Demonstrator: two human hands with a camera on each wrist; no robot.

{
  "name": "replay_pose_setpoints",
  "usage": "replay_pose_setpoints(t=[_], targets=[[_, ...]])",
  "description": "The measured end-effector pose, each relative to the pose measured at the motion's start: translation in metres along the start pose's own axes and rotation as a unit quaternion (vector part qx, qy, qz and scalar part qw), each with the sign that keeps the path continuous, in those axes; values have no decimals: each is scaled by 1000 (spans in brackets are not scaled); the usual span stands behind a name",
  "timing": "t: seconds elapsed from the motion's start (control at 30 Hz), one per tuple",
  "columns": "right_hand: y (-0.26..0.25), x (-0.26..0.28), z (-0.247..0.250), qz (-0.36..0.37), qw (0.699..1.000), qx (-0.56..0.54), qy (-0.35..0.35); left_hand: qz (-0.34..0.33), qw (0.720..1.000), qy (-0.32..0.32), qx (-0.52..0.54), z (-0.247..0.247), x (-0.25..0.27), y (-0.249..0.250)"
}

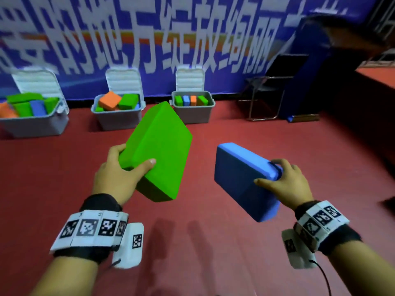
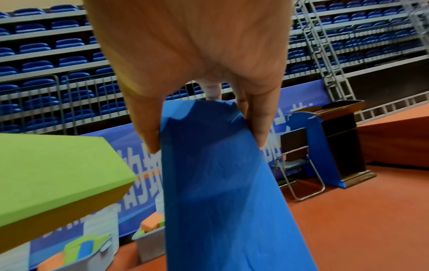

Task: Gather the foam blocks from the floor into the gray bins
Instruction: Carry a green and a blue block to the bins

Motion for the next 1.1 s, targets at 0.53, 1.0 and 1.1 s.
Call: replay_pose_setpoints(t=[0.53, 1.0, 1.1], targets=[[-97, -258, -69, 48, 991, -119, 25, 47, 997, 51, 34, -67, -258, 15], [-225, -529, -165, -10, 988, -120, 98, 117, 991, 17, 59, -159, -589, 6], [-240, -578, -177, -19, 986, -115, 120, 124, 990, 17, 59, -192, -639, 16]])
Point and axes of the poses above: each hand's wrist, its own x-axis away from the middle knuckle, its own z-axis out of the back of the hand, y = z × x, the point moved 2 cm from there along -x, towards the middle knuckle, and after that the axes turned 6 degrees about y, right-handed, at the moved point
